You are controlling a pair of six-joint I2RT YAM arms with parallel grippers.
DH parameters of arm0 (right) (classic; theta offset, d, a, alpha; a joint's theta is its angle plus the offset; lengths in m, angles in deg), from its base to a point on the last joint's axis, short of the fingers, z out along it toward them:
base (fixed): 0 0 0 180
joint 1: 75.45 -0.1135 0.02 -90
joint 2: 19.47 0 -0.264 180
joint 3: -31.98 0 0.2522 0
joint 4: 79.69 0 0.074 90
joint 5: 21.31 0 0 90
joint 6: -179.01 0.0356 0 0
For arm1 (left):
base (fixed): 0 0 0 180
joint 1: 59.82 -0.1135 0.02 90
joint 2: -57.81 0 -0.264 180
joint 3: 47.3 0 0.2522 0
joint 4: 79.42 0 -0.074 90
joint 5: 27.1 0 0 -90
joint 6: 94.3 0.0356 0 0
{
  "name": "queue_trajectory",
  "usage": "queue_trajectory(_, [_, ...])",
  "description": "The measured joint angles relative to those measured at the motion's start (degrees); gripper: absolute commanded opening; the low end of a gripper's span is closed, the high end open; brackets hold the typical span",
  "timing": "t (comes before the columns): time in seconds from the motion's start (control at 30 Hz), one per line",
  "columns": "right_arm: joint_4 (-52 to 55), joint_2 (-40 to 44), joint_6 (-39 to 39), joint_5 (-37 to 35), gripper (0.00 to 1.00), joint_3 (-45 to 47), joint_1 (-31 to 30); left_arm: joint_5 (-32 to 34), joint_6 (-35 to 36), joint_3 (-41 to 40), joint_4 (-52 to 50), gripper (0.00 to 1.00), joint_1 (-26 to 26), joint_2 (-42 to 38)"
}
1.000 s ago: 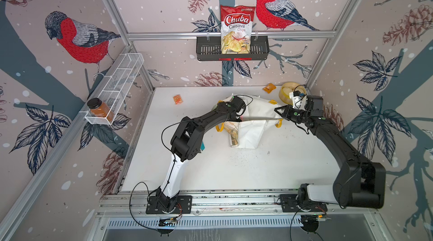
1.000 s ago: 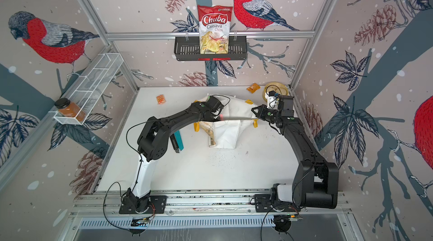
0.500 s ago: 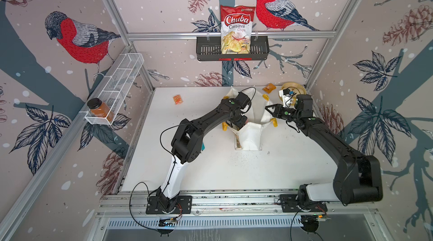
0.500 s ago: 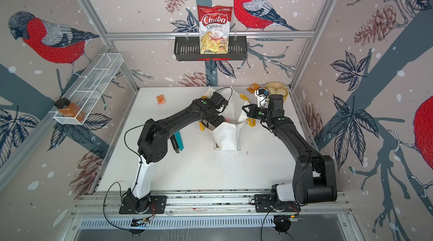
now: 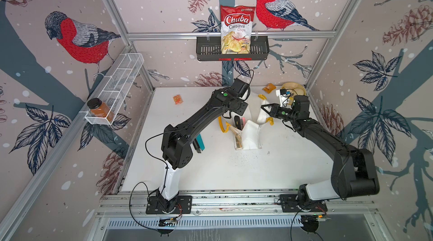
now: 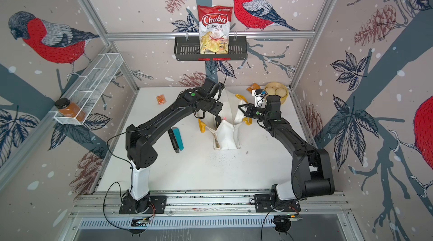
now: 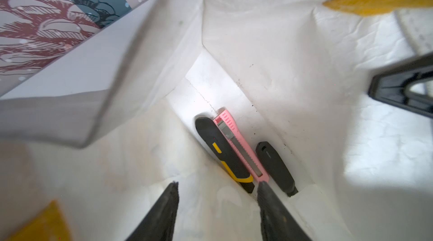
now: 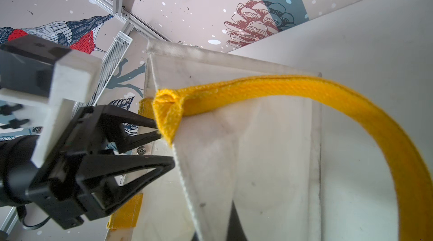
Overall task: Place the art knife into the pouch
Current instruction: Place the utility knife in the pouch, then pick up the utility knife at the center of the board.
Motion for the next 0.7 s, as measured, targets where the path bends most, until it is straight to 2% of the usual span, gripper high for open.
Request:
queue_trajectory(0.13, [-1.42,-0.5,0.44,0.63,0.0,0.42,0.0,2.86,-2.29,-4.31,-0.09,0.58,0.0,-5.73])
queue_trajectory(0.3, [-3.04,-1.6,1.29,1.33,0.0,0.72,-0.02,8.72,-7.98,-19.47,1.68,0.58,-0.42,-18.01])
queue_trajectory(0.47, [-3.41,-2.14,1.27,1.84,0.0,0.61,-0.15,14.34,-13.46,-33.99,4.85,0.61,-3.45,-32.61])
queue_trajectory(0.6, [-3.39,-2.29,1.07,1.86,0.0,0.44,-0.22,16.28,-17.51,-43.87,8.0,0.62,-6.91,-42.42])
queue_trajectory(0.7, [-3.3,-2.34,0.87,1.84,0.0,0.31,-0.46,16.28,-20.5,-50.51,10.05,0.62,-8.41,-46.12])
